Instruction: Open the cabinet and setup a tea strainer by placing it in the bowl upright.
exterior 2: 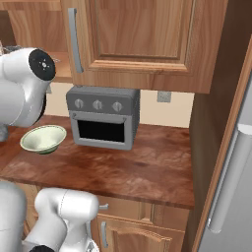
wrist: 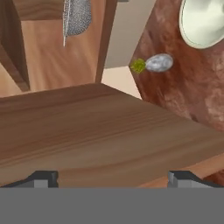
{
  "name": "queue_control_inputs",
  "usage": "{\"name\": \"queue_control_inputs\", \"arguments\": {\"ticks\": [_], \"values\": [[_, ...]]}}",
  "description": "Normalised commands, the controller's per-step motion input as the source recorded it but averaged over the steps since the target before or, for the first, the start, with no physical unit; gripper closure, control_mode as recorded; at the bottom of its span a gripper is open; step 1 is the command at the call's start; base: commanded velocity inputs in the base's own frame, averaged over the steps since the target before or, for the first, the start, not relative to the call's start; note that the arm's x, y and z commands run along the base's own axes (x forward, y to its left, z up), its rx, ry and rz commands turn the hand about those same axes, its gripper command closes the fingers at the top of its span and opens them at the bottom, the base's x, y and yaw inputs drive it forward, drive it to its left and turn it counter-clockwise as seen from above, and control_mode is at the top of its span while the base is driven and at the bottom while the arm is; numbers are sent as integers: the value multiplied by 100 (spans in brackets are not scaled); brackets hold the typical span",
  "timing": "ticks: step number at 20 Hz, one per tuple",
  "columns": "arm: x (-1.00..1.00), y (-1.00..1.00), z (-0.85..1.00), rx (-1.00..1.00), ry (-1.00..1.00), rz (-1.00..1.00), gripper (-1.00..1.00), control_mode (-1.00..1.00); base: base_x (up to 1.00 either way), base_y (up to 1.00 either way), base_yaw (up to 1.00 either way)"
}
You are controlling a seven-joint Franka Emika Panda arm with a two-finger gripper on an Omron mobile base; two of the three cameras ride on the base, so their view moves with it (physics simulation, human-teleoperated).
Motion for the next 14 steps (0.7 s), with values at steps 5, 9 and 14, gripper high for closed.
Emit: {"name": "queue_control_inputs", "arguments": {"ticks": [5,9,14], "values": [[0,35,0,0,0,14,-100,-100,0,0,0],[0,31,-1,0,3,14,-100,-100,0,0,0],[-13,28,-4,0,5,13,-100,-100,0,0,0]]}}
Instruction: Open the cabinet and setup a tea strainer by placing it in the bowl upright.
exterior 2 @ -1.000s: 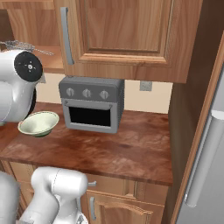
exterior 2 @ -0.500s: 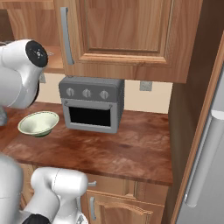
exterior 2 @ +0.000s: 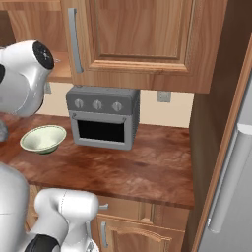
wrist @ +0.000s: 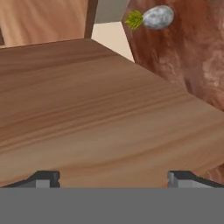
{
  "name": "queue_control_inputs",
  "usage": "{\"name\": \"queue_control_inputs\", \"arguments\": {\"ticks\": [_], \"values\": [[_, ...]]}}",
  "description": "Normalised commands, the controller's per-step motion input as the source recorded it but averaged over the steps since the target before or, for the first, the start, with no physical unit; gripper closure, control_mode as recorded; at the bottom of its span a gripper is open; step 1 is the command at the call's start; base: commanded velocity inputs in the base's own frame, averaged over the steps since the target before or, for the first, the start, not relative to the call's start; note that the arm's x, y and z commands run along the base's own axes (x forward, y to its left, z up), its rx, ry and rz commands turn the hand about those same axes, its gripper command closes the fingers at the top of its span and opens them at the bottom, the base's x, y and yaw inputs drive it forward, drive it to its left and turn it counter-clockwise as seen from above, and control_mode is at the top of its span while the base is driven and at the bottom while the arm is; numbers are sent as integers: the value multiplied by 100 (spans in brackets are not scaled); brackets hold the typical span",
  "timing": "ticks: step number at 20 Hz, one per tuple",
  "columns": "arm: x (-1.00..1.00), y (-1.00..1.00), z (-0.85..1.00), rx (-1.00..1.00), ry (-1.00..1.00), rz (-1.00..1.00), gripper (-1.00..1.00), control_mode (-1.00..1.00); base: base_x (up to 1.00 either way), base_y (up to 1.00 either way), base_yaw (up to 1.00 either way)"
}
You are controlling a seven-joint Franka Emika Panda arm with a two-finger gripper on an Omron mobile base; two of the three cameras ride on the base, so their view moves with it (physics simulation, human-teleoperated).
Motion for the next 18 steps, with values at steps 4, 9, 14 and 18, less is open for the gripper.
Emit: {"name": "queue_control_inputs", "arguments": {"ticks": [4,9,14,18], "values": [[-33,58,-14,0,4,9,-100,-100,0,0,0],[-47,68,-17,0,0,6,-100,-100,0,0,0],[-33,58,-17,0,1,7,-100,-100,0,0,0],[-5,30,-23,0,6,7,-100,-100,0,0,0]]}}
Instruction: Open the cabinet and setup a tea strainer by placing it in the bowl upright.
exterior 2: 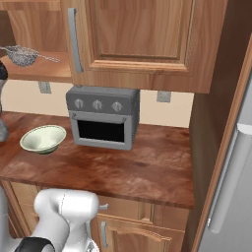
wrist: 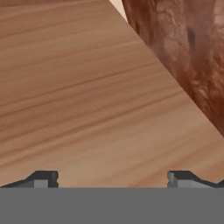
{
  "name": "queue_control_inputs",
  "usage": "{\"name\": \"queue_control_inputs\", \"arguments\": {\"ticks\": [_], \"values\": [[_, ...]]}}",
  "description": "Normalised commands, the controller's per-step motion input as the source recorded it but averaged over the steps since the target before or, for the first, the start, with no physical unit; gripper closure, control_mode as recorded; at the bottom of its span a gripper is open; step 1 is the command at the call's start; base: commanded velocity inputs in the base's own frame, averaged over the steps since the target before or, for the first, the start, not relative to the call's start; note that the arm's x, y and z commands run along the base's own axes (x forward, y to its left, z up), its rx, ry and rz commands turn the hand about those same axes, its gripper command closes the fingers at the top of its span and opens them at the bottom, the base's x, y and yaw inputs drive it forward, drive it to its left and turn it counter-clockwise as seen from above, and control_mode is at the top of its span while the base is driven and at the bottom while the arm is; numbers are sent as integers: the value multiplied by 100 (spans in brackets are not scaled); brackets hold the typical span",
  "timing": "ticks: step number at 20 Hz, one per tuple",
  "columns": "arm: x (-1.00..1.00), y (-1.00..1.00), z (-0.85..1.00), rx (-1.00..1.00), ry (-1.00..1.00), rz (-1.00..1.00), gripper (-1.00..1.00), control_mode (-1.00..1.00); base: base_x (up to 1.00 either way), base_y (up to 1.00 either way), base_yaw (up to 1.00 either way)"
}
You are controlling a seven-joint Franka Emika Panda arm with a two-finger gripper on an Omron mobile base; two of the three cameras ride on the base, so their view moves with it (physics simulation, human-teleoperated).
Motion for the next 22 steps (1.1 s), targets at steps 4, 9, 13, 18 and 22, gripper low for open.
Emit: {"name": "queue_control_inputs", "arguments": {"ticks": [4,9,13,18,22], "values": [[-10,40,-23,0,4,7,-100,-100,0,0,0],[-2,62,-25,0,6,2,-100,-100,0,0,0],[0,40,-11,0,0,0,-100,-100,0,0,0],[0,28,-9,0,0,0,-100,-100,0,0,0],[0,24,-12,0,0,0,-100,-100,0,0,0]]}}
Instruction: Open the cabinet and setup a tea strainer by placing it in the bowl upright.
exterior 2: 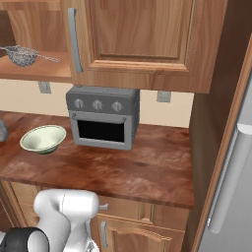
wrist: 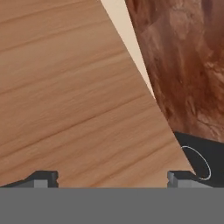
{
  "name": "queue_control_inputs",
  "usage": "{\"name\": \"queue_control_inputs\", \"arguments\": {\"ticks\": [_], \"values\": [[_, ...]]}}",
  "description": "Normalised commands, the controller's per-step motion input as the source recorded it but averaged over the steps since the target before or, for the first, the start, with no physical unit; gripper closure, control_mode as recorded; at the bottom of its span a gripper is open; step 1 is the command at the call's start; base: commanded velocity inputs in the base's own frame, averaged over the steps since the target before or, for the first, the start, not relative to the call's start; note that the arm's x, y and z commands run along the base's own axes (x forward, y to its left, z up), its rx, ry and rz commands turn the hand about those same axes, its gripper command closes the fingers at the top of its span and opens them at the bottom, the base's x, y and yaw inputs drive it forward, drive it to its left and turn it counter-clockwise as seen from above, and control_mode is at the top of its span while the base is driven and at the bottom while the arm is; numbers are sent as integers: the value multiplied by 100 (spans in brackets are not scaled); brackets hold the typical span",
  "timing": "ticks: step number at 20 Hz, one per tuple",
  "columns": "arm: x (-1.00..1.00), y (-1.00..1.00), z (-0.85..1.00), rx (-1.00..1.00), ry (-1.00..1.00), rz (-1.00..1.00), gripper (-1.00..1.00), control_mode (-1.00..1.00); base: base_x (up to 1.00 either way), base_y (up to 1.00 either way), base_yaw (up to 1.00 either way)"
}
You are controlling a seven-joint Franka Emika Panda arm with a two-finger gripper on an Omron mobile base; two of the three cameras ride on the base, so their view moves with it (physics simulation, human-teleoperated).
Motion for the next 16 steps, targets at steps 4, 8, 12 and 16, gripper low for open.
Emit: {"name": "queue_control_inputs", "arguments": {"ticks": [4,8,12,16], "values": [[0,39,-15,-2,2,0,-100,-100,0,0,0],[0,30,-7,-3,0,0,-100,-100,0,0,0],[0,28,-6,-3,1,0,-100,-100,0,0,0],[0,23,-7,-3,3,0,-100,-100,0,0,0]]}}
